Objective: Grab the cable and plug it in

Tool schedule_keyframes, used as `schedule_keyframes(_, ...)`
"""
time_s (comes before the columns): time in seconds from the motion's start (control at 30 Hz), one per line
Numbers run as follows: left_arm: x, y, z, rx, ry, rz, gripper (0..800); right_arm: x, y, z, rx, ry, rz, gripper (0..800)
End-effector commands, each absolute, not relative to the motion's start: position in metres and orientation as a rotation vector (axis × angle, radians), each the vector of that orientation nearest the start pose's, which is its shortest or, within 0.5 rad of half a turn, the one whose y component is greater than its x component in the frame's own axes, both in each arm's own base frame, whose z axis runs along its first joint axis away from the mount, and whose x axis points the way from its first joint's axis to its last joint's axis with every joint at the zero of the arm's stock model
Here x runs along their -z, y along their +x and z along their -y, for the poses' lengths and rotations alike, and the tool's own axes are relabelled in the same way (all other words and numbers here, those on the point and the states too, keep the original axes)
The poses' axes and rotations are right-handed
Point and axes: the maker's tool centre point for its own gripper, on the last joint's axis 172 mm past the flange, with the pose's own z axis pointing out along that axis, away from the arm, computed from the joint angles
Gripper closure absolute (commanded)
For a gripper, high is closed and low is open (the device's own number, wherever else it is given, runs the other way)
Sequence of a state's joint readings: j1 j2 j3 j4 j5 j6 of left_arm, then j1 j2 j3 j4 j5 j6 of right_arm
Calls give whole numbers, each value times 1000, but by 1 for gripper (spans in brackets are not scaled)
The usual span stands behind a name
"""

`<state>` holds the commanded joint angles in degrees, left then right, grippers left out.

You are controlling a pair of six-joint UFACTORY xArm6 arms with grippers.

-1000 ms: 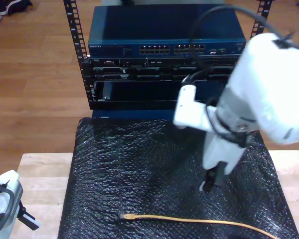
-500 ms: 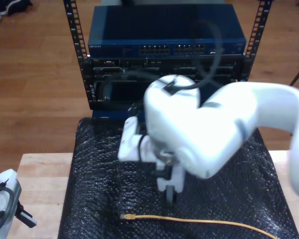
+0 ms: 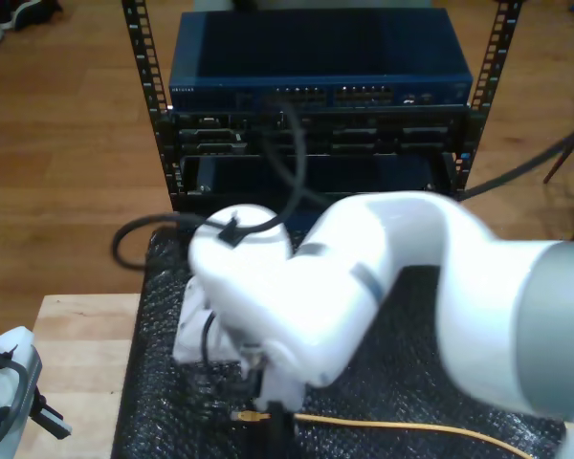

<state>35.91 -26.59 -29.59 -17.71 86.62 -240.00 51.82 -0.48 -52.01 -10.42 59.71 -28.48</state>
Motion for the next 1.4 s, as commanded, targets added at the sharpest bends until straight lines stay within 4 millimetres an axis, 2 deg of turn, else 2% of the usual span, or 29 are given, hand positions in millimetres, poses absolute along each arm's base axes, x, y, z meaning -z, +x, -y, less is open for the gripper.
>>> schedule_keyframes(0.2,-159,197,-43,-237,1983,1611,0,-122,282,-306,-181,-2413,2268,27)
schedule_keyframes(0.33,-159,196,-43,-236,1980,1610,0,-116,281,-320,-136,-2399,2273,43)
schedule_keyframes(0.63,-160,195,-42,-236,1977,1608,0,-93,277,-332,-185,-2369,2310,68)
schedule_keyframes(0.77,-160,195,-42,-235,1976,1607,0,-95,281,-338,-170,-2368,2311,155)
schedule_keyframes(0.93,-160,195,-41,-235,1975,1607,0,-89,283,-339,-187,-2368,2314,173)
schedule_keyframes(1.1,-160,195,-42,-236,1973,1609,0,-83,281,-336,-212,-2369,2315,231)
schedule_keyframes(1.2,-160,195,-42,-236,1973,1609,0,-84,284,-340,-192,-2367,2316,296)
schedule_keyframes(1.4,-160,195,-42,-236,1973,1609,0,-88,290,-340,-172,-2362,2350,341)
